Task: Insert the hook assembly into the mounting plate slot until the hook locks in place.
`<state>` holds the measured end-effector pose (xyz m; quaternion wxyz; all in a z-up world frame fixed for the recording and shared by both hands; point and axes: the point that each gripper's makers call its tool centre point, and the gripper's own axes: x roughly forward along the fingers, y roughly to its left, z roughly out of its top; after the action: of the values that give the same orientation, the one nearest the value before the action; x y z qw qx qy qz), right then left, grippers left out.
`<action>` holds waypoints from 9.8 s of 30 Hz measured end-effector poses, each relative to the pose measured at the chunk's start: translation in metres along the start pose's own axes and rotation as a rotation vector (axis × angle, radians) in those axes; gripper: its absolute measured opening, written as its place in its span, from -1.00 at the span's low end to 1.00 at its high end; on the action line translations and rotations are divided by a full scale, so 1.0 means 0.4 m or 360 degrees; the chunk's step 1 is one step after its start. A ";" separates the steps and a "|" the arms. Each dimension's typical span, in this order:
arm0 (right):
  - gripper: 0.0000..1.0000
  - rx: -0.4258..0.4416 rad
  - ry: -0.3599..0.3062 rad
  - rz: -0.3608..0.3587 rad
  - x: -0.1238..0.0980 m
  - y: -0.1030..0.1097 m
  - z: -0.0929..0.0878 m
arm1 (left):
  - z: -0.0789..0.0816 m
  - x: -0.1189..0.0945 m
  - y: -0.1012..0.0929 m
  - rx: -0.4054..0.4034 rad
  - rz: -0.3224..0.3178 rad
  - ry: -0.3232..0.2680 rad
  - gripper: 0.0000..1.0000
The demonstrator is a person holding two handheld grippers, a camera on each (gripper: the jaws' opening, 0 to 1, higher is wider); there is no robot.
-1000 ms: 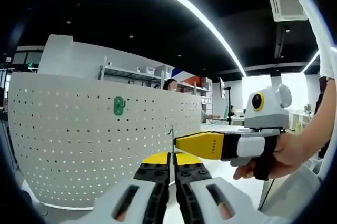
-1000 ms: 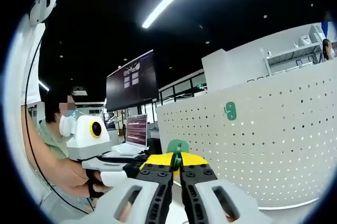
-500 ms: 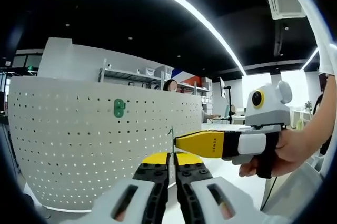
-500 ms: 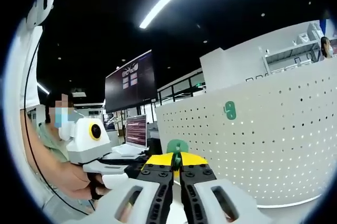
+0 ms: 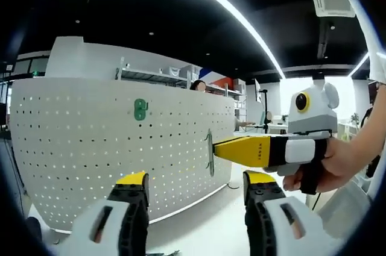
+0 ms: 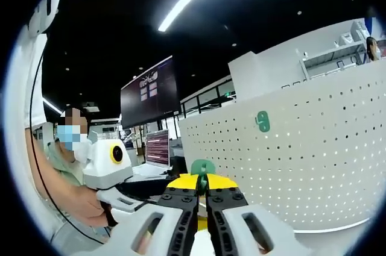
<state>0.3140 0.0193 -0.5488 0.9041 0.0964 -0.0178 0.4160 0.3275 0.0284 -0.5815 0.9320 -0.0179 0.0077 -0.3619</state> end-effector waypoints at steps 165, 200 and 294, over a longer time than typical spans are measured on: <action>-0.97 -0.0487 0.0006 -0.0898 0.219 -0.396 0.164 | -0.085 -0.151 0.121 -0.0041 0.0234 0.0018 0.36; -0.98 -0.0595 -0.0008 -0.1090 0.221 -0.401 0.168 | -0.081 -0.159 0.119 -0.0062 0.0227 0.0015 0.30; -0.57 -0.0275 0.0099 -0.1041 0.204 -0.401 0.110 | -0.090 -0.163 0.110 -0.0089 0.0209 0.0044 0.23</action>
<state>0.4905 -0.0298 -0.5222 0.9946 0.0074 0.0065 0.1035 0.3080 0.1040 -0.6191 0.9527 -0.0383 0.0317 -0.3000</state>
